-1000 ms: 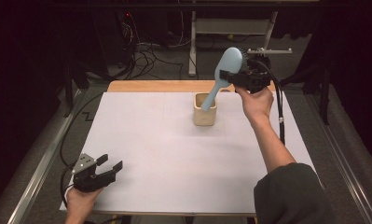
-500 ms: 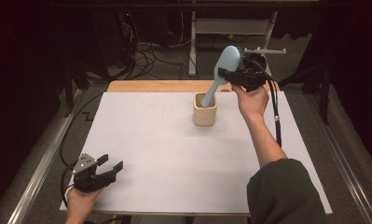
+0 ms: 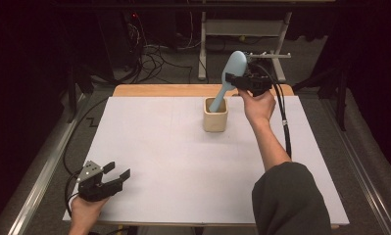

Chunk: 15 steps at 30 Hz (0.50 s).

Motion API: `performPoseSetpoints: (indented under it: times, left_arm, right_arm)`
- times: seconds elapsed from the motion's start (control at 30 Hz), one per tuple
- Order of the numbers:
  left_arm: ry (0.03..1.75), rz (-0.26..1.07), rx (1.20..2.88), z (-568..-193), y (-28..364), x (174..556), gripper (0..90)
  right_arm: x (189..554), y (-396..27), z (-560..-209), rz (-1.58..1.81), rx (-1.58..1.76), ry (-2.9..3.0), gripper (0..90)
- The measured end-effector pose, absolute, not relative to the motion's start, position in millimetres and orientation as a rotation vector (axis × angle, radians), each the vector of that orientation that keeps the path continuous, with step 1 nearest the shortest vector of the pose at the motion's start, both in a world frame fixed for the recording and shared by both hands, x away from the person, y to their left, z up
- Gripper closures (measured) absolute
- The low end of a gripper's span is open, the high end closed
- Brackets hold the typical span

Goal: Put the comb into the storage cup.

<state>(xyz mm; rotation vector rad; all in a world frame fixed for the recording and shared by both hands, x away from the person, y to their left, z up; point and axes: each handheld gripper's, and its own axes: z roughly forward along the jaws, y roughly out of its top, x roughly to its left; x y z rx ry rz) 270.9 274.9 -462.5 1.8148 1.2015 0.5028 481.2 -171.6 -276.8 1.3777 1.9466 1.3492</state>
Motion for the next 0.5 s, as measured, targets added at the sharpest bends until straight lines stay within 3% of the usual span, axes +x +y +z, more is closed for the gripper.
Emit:
performPoseSetpoints:
  times: [0.5]
  left_arm:
    - [1.201, 0.499, 1.815, -462.6, 274.8, 271.1, 32.9]
  right_arm:
    - [484.8, -166.5, -282.8, 1.320, 1.387, 1.968, 52.9]
